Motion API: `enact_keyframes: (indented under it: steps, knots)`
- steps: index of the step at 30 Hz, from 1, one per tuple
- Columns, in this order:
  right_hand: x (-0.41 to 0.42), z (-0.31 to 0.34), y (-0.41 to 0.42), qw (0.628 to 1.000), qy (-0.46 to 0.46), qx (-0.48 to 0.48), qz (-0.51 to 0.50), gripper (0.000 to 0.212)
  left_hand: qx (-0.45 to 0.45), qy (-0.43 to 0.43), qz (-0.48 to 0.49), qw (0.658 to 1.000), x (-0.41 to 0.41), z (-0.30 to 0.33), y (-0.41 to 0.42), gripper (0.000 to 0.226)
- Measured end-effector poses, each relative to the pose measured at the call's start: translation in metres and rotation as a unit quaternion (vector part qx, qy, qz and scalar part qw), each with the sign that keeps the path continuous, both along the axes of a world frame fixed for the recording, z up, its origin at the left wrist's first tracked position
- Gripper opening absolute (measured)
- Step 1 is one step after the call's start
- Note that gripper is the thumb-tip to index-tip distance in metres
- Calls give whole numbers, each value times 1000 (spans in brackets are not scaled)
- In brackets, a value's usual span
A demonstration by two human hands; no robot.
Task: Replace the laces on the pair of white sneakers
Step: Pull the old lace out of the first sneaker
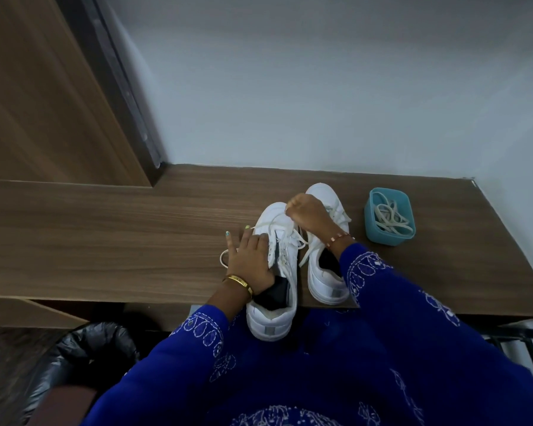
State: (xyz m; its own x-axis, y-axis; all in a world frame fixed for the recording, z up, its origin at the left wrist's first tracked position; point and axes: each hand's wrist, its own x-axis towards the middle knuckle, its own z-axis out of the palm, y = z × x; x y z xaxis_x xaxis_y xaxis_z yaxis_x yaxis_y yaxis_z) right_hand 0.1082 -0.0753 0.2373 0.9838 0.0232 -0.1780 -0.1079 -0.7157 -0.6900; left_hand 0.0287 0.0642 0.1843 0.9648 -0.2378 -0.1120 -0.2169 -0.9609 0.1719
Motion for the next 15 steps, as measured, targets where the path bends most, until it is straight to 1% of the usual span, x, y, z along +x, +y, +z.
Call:
enact_keyframes:
  steps: [1, 3, 4, 6, 7, 8, 9, 10, 12, 13, 15]
  knots:
    - [0, 0, 0, 997, -41, -56, 38, 9, 5, 0, -1, 1000, 0, -1, -1, 84]
    - [-3, 1, 2, 977, -82, -151, 125, 32, 18, 4, -10, 1000, 1, -2, -2, 89]
    - [-5, 0, 6, 959, -94, -211, 166, 36, 22, 10, -14, 1000, 1, -1, -2, 90]
    - [-10, 0, 12, 905, -122, -338, 226, 32, 22, 18, -18, 999, 2, 0, -2, 91]
    - [-12, -2, 14, 887, -138, -370, 238, 28, 19, 20, -19, 999, 2, 0, -2, 91]
    - [-13, -2, 15, 885, -146, -375, 236, 27, 17, 23, -19, 999, 2, 1, -1, 91]
    - [-14, -1, 16, 896, -145, -354, 225, 26, 16, 27, -19, 999, 2, 1, -1, 90]
    - [-13, 1, 17, 923, -130, -301, 203, 26, 14, 29, -19, 999, 2, 1, 0, 89]
    - [-8, 7, 16, 975, -64, -150, 152, 27, 11, 31, -22, 999, 2, 2, 1, 83]
    - [-6, 11, 16, 986, -25, -87, 139, 27, 9, 31, -23, 999, 3, 2, 1, 81]
    - [-6, 18, 15, 992, 37, -9, 124, 23, 6, 30, -22, 999, 3, 1, 1, 81]
